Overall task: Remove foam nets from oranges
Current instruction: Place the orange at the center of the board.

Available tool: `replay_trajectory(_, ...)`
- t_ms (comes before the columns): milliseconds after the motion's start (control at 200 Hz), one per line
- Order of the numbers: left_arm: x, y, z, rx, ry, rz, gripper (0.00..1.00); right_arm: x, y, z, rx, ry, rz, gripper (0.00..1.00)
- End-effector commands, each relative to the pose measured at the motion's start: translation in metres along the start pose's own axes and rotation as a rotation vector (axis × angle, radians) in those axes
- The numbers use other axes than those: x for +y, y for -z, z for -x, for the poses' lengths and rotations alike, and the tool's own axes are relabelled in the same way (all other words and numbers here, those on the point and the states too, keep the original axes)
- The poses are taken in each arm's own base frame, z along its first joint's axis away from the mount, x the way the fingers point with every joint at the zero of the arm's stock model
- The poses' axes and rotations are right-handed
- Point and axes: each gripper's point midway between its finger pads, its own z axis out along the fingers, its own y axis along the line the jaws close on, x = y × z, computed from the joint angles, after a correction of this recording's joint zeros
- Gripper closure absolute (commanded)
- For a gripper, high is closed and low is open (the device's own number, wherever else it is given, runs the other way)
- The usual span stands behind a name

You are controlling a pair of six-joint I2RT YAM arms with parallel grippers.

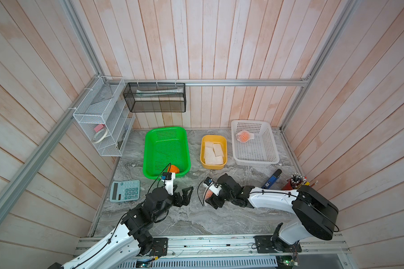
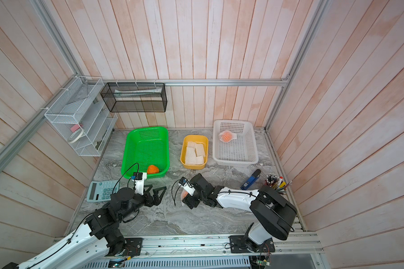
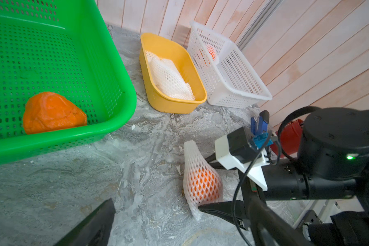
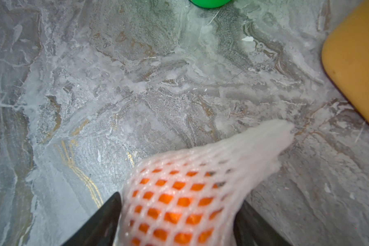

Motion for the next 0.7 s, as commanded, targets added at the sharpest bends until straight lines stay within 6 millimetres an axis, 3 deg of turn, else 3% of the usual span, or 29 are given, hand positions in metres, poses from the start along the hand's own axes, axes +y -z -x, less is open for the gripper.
replay_trajectory(0,-0.014,-0.008,-0.004,0.014,0.044,-0.084,0.00,0.007,0.017,0.022,-0.079,-0.001,0.017,0.10)
replay_trajectory(135,-0.022,-0.023,-0.008,0.048,0.078,-0.116,0.00,0.012,0.048,0.046,-0.194,-0.004,0.025,0.07)
replay_trajectory(290,-0.022,-0.042,-0.013,0.114,0.150,-0.157,0.00,0.001,0.082,0.052,-0.296,-0.117,-0.034,0.02)
replay_trajectory(515,-0.026,-0.075,-0.022,0.279,0.190,-0.190,0.00,-0.013,0.114,0.032,-0.362,-0.329,-0.015,0.02)
replay_trajectory(695,-0.034,-0.104,-0.030,0.378,0.192,-0.217,0.00,-0.015,0.116,0.003,-0.355,-0.392,-0.027,0.03)
